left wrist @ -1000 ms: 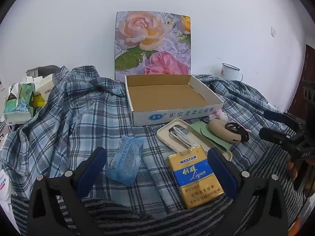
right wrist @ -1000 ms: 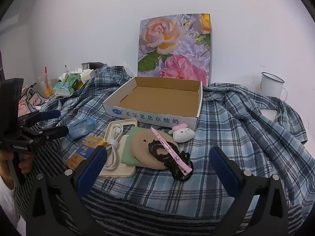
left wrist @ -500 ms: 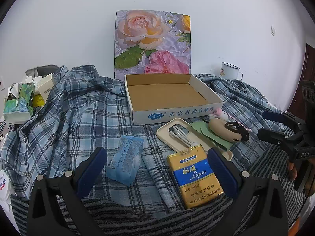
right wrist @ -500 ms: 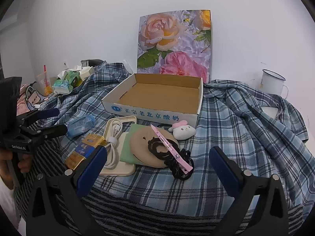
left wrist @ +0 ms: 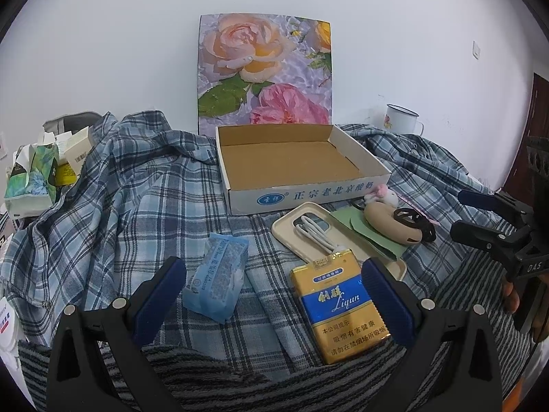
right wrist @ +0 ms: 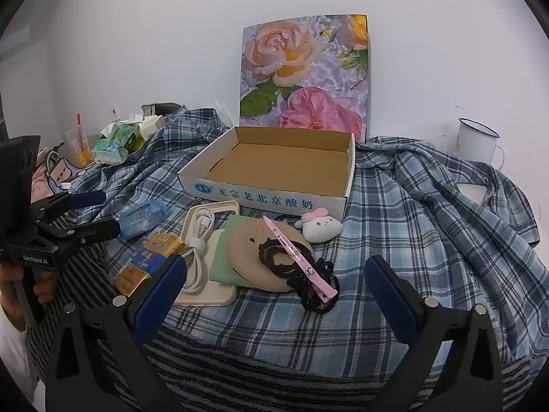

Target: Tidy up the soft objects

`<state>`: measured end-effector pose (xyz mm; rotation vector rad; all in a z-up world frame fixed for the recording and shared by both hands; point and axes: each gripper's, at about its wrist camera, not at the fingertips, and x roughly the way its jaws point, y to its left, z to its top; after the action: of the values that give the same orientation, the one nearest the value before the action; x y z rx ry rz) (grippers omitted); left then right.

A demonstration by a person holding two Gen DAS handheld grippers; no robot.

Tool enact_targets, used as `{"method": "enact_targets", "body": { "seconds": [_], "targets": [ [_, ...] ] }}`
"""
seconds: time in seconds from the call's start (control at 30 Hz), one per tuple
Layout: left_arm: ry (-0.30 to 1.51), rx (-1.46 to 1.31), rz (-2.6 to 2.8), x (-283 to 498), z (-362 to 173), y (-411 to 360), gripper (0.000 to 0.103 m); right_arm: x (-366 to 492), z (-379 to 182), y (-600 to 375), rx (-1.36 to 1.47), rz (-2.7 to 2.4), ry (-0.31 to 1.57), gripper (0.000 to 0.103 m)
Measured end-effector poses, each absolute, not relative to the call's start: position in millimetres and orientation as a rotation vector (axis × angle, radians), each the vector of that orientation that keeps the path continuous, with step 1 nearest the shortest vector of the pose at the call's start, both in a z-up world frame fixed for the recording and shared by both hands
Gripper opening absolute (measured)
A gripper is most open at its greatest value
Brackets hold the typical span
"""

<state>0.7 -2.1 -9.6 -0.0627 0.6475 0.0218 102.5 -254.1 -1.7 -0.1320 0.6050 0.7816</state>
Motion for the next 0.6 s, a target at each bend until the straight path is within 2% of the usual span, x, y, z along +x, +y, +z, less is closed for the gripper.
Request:
{"method": "enact_targets", "body": {
  "seconds": [0.6],
  "targets": [
    [0.648,-0.054,0.021,1.2,-10.3,-3.0,0.103,99.3,-4.3,-252.0,-0.145,0.782,0.612,0.103]
  ]
}}
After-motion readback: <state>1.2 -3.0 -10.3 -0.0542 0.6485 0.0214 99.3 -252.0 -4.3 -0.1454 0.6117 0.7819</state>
